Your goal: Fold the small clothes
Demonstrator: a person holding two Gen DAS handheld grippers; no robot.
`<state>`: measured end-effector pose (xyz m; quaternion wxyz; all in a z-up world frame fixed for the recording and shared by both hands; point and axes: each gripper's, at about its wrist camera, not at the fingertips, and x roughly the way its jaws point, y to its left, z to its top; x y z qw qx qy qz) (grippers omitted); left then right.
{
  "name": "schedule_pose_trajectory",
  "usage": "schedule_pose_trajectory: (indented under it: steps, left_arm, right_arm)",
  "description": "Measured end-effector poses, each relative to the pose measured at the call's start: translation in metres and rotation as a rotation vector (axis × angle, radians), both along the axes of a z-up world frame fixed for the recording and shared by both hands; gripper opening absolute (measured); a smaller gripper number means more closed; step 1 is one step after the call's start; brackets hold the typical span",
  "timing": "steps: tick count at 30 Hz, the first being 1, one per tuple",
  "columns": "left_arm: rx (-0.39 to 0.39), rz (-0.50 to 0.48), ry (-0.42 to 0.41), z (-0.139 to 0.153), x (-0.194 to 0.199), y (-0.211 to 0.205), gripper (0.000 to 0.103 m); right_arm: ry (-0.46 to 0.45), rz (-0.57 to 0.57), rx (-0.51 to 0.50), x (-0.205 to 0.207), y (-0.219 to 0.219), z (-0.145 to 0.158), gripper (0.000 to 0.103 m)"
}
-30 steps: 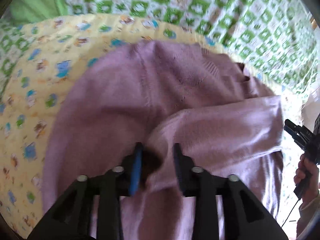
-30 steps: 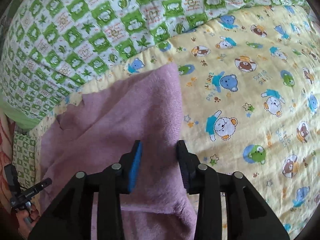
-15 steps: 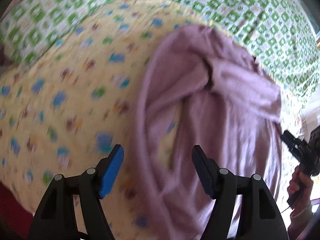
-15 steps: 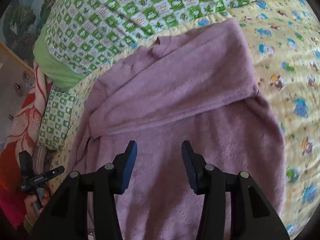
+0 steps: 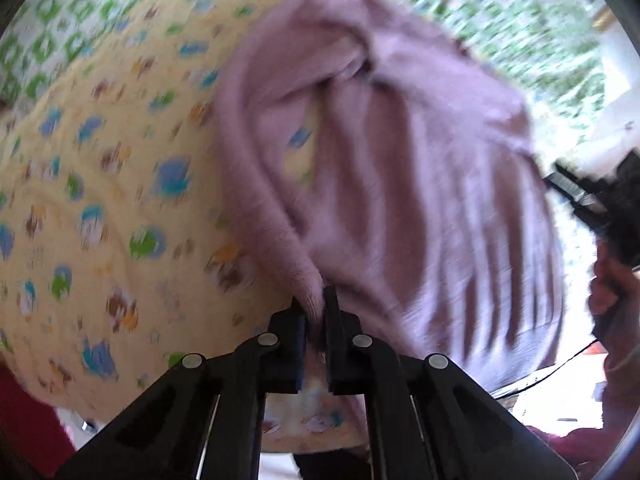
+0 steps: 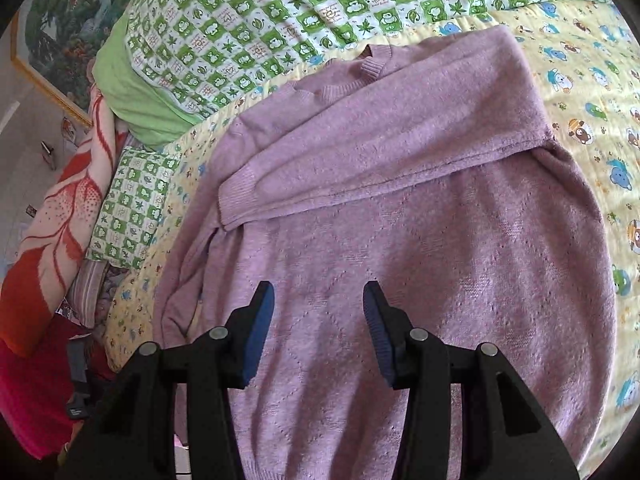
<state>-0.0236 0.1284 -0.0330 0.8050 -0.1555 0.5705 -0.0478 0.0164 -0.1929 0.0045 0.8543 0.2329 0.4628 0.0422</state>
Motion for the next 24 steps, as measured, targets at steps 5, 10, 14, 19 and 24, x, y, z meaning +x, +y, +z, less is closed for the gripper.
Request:
schedule_pose_trajectory:
  steps: [5,10,14,19,24]
  left_arm:
    - [-0.037,-0.09,-0.165,0.055,0.051,-0.035,0.004]
    - [-0.04,-0.213,-0.268,0.093,0.121,-0.093,0.004]
    - [-0.045,-0.297,-0.281,0.089,0.194,-0.157,0.004]
    - [-0.029,-0.36,-0.228,0.055,0.269,-0.228,0.004]
    - [-0.004,-0.39,-0.163,0.013,0.304,-0.265,0.004]
  right_arm:
    - [-0.007,-0.022,0.012,-0.006,-0.004,-0.002,0.048]
    - [-0.009,-0.061,0.023,-0.011,-0.022,-0.002,0.048]
    - [-0.017,-0.106,0.03,-0.014,-0.044,0.001,0.048]
    - [-0.012,-0.159,0.032,-0.016,-0.074,-0.002,0.048]
    - [0.002,-0.196,0.028,-0.012,-0.096,-0.008,0.048]
